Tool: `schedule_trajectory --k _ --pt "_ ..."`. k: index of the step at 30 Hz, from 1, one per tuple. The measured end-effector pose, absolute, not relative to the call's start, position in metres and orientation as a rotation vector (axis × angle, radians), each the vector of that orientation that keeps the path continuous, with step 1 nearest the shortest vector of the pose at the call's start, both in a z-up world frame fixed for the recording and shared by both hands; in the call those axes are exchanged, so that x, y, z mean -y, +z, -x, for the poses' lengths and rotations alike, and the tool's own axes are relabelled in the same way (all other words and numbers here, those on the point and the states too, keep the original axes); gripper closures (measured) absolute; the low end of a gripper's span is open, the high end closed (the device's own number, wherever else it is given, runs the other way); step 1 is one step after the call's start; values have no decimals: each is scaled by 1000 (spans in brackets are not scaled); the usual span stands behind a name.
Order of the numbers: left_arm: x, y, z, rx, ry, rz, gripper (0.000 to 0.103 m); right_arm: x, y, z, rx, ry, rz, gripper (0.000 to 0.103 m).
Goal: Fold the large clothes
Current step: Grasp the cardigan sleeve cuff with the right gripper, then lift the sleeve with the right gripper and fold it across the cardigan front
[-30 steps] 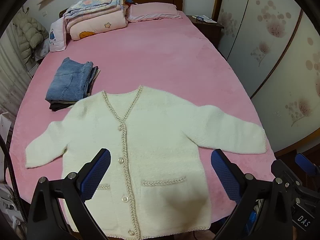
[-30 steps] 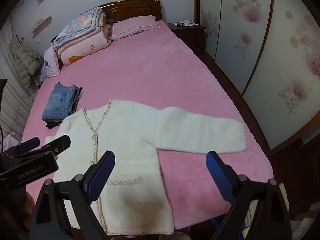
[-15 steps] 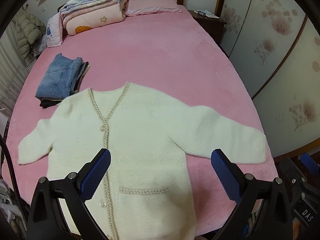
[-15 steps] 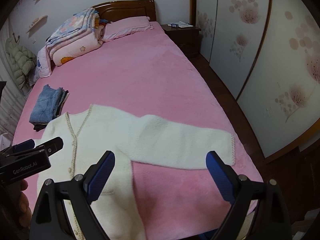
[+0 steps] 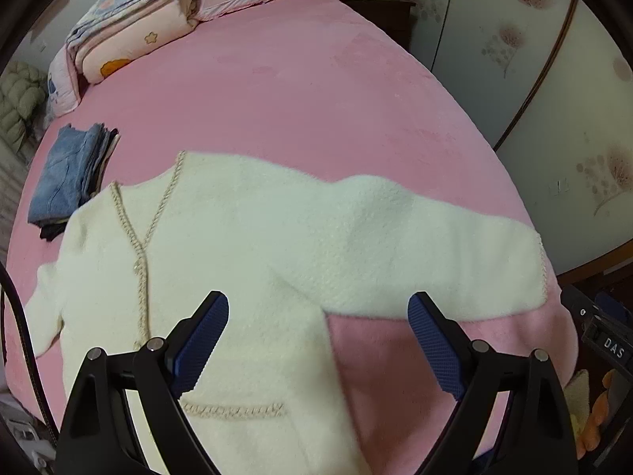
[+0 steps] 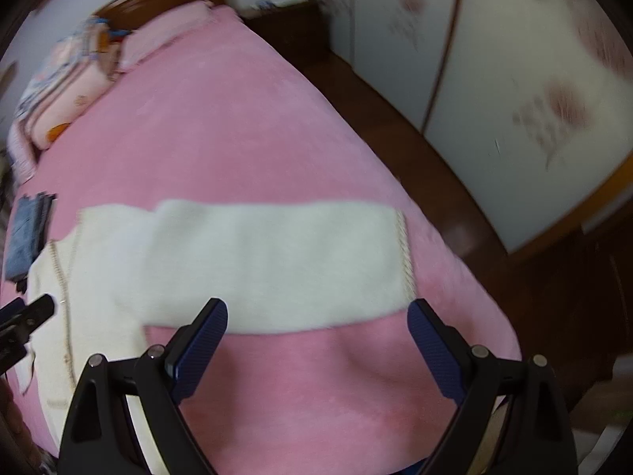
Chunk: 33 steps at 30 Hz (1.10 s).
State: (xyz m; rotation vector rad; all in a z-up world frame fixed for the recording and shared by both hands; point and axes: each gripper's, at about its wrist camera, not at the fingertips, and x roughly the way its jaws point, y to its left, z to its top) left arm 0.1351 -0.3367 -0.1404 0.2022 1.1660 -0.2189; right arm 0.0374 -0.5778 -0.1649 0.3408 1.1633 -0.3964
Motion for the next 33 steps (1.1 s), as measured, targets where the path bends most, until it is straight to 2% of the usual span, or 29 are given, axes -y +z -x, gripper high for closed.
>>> schedule_trajectory --k 4,15,24,26,28,29,33 --pt "359 -165 -141 -1154 -226 -254 11 613 -210 -36 -1245 -448 -402 20" --pt "404 -223 -162 -1226 -254 -290 11 677 -284 -26 -1322 -497 -605 20" --pt "417 -239 -167 -1238 -264 -290 11 684 -320 -40 -1338 -468 -643 21" --pt "413 -237 -166 -1240 -266 -273 11 678 -320 -42 -1322 -436 -619 35" --pt "407 -233 -166 -1242 -267 -254 11 670 -317 -45 -1327 -392 -586 77" --pt "404 -230 -166 -1241 -268 -244 11 667 -315 -47 -1323 -363 -596 80" --pt "385 -212 -163 -1219 -267 -214 11 653 -281 -48 -1257 -361 -583 82"
